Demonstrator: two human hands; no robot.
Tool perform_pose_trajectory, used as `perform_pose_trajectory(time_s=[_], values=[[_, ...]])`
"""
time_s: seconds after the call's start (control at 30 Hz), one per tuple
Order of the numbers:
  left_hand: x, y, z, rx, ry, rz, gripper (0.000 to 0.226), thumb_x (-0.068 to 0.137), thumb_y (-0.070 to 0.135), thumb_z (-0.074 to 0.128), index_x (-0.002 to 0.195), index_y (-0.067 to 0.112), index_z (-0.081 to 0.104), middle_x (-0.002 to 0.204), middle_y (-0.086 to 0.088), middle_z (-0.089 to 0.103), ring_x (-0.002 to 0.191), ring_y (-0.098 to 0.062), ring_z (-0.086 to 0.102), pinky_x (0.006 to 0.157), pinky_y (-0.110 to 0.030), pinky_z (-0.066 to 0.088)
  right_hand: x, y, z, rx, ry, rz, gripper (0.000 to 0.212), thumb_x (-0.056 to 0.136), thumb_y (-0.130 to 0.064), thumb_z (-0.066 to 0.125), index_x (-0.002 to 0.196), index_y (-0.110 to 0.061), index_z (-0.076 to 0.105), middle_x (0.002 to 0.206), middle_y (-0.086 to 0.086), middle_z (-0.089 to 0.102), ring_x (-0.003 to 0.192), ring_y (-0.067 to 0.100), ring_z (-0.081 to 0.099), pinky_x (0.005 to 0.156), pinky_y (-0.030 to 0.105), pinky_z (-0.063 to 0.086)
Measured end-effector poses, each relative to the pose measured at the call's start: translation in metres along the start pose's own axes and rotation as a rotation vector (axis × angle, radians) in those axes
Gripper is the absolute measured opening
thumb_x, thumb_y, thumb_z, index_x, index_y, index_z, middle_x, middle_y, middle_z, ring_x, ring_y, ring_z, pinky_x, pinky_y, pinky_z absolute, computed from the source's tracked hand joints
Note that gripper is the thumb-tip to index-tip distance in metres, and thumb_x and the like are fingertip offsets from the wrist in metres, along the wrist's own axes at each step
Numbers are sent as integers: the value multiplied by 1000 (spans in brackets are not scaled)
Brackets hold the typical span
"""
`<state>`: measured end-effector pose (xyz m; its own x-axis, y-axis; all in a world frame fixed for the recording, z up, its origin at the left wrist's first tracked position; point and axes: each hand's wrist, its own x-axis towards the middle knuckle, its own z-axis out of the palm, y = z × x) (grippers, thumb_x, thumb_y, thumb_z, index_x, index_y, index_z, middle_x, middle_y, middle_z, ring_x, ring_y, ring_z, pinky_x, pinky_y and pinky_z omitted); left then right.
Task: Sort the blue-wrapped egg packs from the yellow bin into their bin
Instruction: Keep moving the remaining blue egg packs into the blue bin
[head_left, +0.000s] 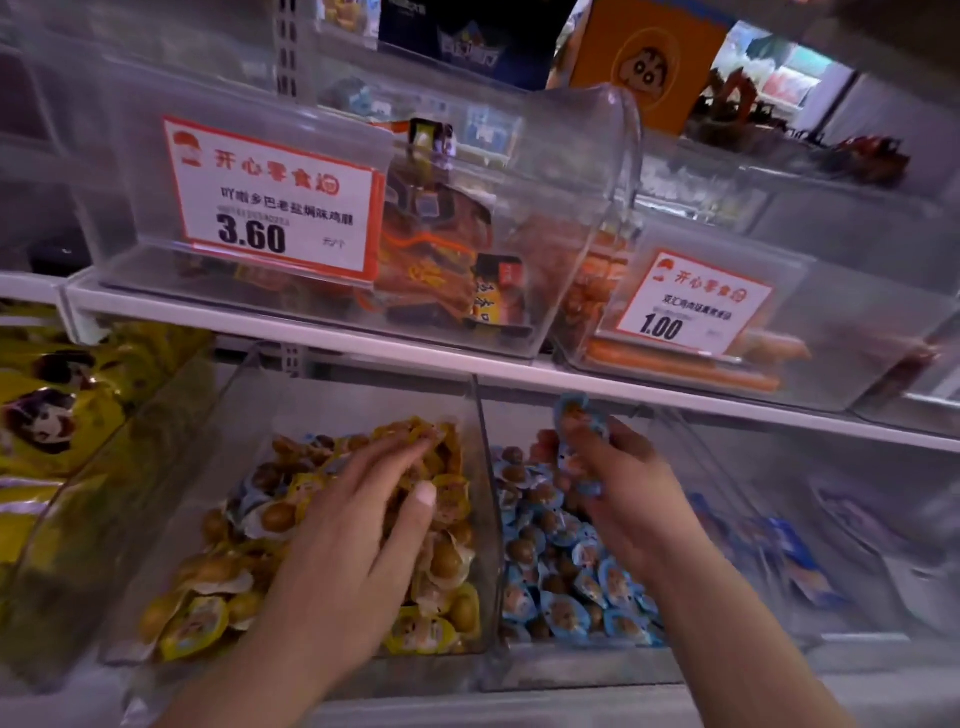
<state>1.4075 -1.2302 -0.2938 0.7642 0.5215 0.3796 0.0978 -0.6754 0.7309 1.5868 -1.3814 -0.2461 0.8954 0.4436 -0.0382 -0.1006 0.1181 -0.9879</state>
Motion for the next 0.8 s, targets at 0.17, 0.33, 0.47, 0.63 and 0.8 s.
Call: perform_pose_trajectory(time_s=[0.17,0.33,0.47,0.63,0.8], values=[[2,-19,-2,314,-93,-49,51,99,55,31,133,31,61,144,13,49,135,-15,44,113,-38,34,52,16,-72,-315,240,213,51,101,-50,46,136,-15,55,129,3,63,122,25,57,87,41,44],[-4,-24,-8,162,-84,12,28,98,37,52,123,40,63,128,31,52,120,6,50,99,-20,41,58,30,-73,-453,299,-26,30,103,-29,48,121,-13,67,111,3,71,115,24,63,76,35,44],[-9,-24,-36,54,212,84,24,97,22,54,108,33,72,109,26,66,105,7,60,87,-15,47,25,19,-16,-524,236,-405,23,98,-20,52,87,-27,70,91,-13,73,86,-4,64,73,9,46],[-23,-45,-88,153,452,60,27,90,14,50,104,24,72,107,19,61,103,-3,58,87,-20,47,-28,17,68,-706,-172,-639,22,90,-35,52,99,-34,72,93,-24,71,87,-8,65,71,7,47],[-34,-63,-109,82,391,-3,42,87,3,43,114,24,68,118,16,57,114,6,53,95,-8,39,-22,60,165,-1127,-678,-465,41,93,-36,59,134,-30,58,128,-5,64,118,14,60,99,35,50]])
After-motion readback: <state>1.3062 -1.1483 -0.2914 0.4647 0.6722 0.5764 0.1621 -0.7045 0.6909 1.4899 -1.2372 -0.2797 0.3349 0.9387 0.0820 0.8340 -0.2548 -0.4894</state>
